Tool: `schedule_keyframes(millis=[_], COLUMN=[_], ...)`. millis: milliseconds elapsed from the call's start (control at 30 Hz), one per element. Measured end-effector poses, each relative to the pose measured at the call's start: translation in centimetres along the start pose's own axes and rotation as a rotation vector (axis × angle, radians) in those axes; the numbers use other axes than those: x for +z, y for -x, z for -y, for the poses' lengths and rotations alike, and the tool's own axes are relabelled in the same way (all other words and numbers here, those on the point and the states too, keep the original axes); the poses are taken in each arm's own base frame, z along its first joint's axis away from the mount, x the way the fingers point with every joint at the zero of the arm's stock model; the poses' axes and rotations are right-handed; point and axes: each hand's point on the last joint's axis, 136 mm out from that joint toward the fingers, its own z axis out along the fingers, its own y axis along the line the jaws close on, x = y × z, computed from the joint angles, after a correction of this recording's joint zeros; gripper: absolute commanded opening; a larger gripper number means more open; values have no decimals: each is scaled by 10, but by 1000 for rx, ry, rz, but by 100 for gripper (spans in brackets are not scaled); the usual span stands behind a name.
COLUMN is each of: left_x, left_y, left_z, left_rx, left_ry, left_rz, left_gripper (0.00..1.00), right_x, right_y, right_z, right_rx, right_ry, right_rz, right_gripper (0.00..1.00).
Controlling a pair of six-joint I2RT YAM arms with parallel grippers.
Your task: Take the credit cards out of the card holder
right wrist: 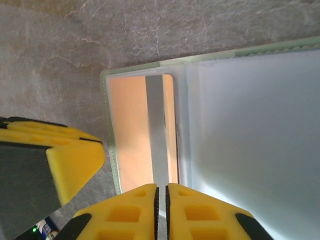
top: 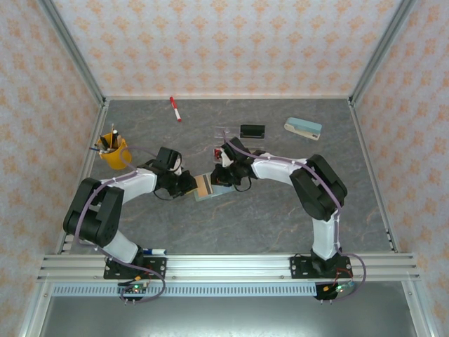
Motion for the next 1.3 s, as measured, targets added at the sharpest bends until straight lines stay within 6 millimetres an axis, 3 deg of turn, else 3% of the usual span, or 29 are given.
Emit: schedule_keyframes(millis=[367,800,1000,1167,1300], left_x=[11,14,15,14,12], left_y=[-3,-3,-4,-3,-3], left_z=[-5,-6,-6,-5,-5], left_rx=[-18,-33,-31,-30,-25], left_ry=[-1,-20,-25,-25,-20], left_rz=[-32,-50,-53,-51,-46], left_gripper=[5,1,0,3,11], right_x=[17,15,16,17,16], right_y=[-2,-1,0,1,-1], right_z=[8,0,3,5,8], right_rx=[31,45,49,51,51], right_ry=[-5,63,63,56,53], right_rz=[-44,-66,-68,-65,-60], right_gripper=[15,14,0,0,0])
